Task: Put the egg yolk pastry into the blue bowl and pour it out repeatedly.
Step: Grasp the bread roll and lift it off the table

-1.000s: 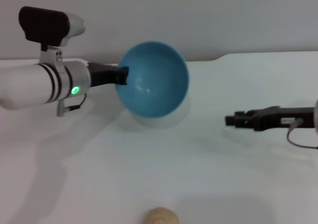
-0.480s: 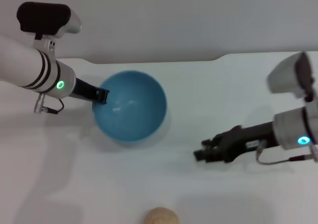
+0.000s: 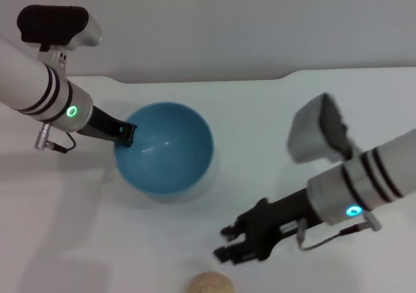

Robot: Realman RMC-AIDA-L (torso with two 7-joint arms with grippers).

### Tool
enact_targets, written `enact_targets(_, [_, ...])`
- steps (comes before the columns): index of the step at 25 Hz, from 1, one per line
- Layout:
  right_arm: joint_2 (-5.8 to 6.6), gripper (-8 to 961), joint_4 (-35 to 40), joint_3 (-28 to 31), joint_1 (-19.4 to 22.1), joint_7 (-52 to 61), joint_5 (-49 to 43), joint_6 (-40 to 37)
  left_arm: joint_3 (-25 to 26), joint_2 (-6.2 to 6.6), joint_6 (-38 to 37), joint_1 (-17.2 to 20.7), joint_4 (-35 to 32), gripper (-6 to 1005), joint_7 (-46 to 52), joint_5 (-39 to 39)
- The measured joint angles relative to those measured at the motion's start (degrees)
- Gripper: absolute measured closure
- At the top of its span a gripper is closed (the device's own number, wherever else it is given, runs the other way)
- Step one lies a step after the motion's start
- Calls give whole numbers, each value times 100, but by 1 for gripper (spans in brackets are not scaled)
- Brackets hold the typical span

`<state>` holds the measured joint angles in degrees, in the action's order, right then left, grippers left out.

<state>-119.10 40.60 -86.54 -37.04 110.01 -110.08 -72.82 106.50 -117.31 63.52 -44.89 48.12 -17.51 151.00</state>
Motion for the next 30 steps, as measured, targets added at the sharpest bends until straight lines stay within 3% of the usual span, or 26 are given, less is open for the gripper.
enact_targets(4, [-3,507,249,-832,-27,53,390,42,-27,-16,33,-62,31,988,6,46])
enact_targets(23, [9,455,33,-1578,-248,559,342,286,-33,-16,1,-173,31,988,-42,70])
enact_targets(30, [-38,457,-53,-2253,-372,879,433,756,-33,-12,-2,-172,31,988,-48,71])
